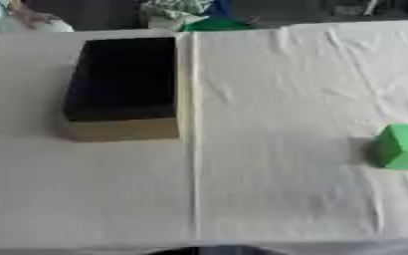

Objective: Pick up objects on the table and place them in the box.

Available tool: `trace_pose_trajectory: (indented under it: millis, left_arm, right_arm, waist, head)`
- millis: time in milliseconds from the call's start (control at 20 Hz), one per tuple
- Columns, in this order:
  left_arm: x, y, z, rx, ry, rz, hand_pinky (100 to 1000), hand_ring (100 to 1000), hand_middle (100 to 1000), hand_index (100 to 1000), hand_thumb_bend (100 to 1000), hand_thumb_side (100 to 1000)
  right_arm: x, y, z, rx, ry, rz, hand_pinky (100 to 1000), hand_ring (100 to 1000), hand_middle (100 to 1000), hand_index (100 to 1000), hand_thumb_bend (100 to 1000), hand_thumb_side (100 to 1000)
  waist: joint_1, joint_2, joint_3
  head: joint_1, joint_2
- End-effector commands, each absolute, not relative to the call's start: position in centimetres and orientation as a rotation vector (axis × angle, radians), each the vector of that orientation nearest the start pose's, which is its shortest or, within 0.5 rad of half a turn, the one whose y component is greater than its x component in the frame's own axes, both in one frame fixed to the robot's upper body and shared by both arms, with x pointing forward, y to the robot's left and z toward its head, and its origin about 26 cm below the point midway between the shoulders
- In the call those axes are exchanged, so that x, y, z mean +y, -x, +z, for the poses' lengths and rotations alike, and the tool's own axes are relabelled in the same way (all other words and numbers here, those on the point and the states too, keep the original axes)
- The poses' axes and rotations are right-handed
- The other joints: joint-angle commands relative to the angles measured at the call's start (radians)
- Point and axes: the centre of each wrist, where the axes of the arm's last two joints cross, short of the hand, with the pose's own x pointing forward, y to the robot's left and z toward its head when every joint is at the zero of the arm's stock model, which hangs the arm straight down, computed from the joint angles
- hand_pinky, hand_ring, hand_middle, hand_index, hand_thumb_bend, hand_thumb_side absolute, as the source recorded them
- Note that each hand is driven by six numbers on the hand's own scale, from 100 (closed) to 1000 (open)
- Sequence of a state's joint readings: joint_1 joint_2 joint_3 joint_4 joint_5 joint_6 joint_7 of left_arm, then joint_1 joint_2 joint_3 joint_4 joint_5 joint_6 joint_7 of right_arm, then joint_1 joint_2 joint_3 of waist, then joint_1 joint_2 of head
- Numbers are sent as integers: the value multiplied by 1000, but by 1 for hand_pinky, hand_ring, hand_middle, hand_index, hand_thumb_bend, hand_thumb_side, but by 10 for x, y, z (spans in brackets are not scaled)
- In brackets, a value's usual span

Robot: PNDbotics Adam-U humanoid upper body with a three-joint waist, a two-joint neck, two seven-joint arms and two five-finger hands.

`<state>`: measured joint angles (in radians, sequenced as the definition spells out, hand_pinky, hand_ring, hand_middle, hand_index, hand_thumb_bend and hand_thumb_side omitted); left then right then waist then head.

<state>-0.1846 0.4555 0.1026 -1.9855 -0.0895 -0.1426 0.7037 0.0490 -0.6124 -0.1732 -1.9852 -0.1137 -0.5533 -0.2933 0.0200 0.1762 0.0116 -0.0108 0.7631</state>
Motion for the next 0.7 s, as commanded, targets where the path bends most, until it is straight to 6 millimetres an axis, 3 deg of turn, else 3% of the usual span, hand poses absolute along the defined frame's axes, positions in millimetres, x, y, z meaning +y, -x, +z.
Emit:
trace_pose_trajectory:
  millis: [50, 500, 700]
  left_arm:
    - [319, -284, 197, -2432, -811, 321, 656, 709, 751, 804, 529, 1000]
    - [325, -282, 198, -2429, -857, 282, 655, 709, 751, 804, 528, 1000]
    - [325, -281, 198, -2424, -864, 273, 654, 709, 751, 804, 527, 1000]
  right_arm:
    - [-379, -245, 172, -2569, 527, 306, 861, 878, 878, 853, 100, 1000]
    - [-418, -218, 181, -2405, 705, 758, 874, 890, 875, 878, 100, 1000]
    - [-426, -213, 189, -2277, 768, 933, 881, 897, 879, 891, 100, 1000]
  waist:
    - [-4, 0, -5]
    - [-20, 4, -31]
    - [-20, 6, -36]
  head:
    - [-13, -8]
    - [28, -5]
    - [37, -10]
